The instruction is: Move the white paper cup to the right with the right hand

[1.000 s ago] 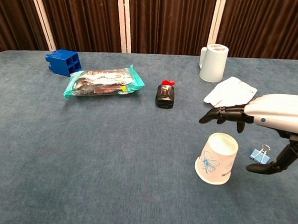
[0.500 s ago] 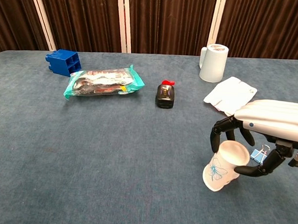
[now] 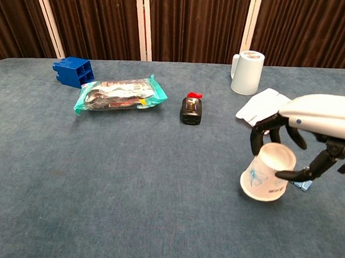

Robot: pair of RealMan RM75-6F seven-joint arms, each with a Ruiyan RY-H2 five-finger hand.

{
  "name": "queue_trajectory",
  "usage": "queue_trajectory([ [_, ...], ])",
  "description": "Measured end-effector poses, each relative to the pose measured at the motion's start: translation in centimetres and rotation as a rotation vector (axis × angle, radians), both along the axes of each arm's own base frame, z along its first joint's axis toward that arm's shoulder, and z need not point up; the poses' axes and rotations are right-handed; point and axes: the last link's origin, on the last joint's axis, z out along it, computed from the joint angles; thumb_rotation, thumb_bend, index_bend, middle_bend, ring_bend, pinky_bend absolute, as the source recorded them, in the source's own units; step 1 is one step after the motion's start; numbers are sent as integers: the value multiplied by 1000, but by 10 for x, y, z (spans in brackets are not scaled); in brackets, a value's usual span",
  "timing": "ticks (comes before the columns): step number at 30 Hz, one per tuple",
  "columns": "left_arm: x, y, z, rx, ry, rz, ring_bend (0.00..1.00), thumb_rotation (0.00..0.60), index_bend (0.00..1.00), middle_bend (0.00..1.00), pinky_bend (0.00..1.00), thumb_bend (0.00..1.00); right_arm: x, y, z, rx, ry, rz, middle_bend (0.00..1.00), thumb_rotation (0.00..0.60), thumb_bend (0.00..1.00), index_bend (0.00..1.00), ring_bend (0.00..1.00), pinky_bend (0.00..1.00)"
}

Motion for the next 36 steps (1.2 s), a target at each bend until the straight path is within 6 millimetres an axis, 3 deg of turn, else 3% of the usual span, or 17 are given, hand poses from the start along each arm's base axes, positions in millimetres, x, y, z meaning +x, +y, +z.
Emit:
queue_trajectory([
  [9, 0, 0, 0, -2, 4, 2, 0, 600, 0, 0, 0, 0, -20, -18, 29, -71, 79, -43, 410, 600, 388, 526, 478, 599],
  [14, 0, 0, -2, -7, 7, 3, 0, 600, 0, 0, 0, 0, -32, -18, 39, -75, 140, -56, 410, 600, 388, 539, 478, 600],
  [22, 0, -1, -3, -10, 9, 7, 0, 600, 0, 0, 0, 0, -35, -16, 50, -74, 168, -65, 410, 600, 388, 540, 478, 618],
  [36, 1, -1, -3, -6, 14, -1, 0, 600, 0, 0, 0, 0, -30, -8, 37, -67, 103, -88, 410, 600, 388, 540, 478, 618],
])
